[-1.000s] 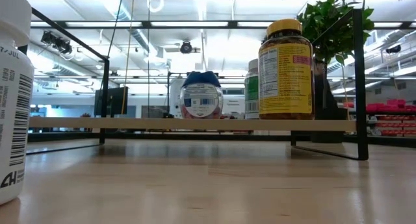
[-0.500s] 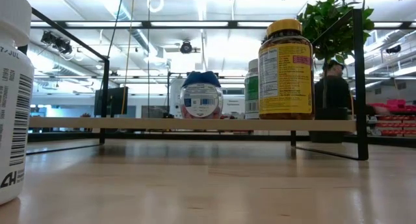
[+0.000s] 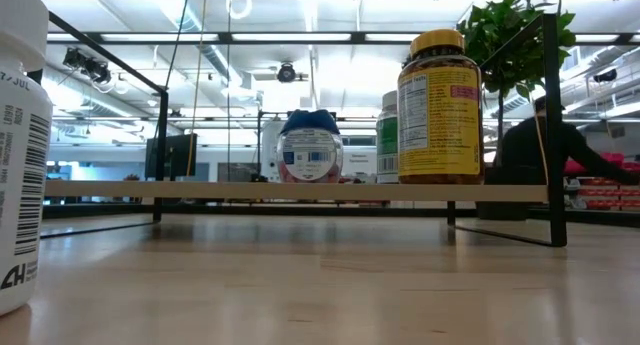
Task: Pick and place medicine bottles onto shelf by color
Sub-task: Put the white and green medicine bottle on the shelf
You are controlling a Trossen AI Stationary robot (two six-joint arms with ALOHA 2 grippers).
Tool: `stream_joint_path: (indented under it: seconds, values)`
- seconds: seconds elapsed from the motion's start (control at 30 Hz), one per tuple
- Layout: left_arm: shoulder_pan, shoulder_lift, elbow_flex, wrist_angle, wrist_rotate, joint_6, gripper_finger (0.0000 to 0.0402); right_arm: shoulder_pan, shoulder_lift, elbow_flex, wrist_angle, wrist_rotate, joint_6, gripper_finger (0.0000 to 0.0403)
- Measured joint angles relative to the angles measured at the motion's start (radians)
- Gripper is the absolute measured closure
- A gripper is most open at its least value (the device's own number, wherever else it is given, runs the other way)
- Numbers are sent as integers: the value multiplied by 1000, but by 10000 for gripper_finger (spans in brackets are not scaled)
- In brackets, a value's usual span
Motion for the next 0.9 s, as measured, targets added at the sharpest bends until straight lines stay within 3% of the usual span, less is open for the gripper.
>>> stream_joint_path:
  seconds: [0.27,0.43,0.7,0.9]
  values:
    - [5,-1,-102,82,-30,12,57,20,0,0,0,4,-70,109]
    - [21,0,-159,119,-2,-46,40,34,0,0,-1,85,-169,109]
    - [43,11,-182,142,4,-78,35,29,0,0,-2,111,-245,109]
    - [46,52,-182,197,26,0,35,29,0,0,-14,122,-286,109]
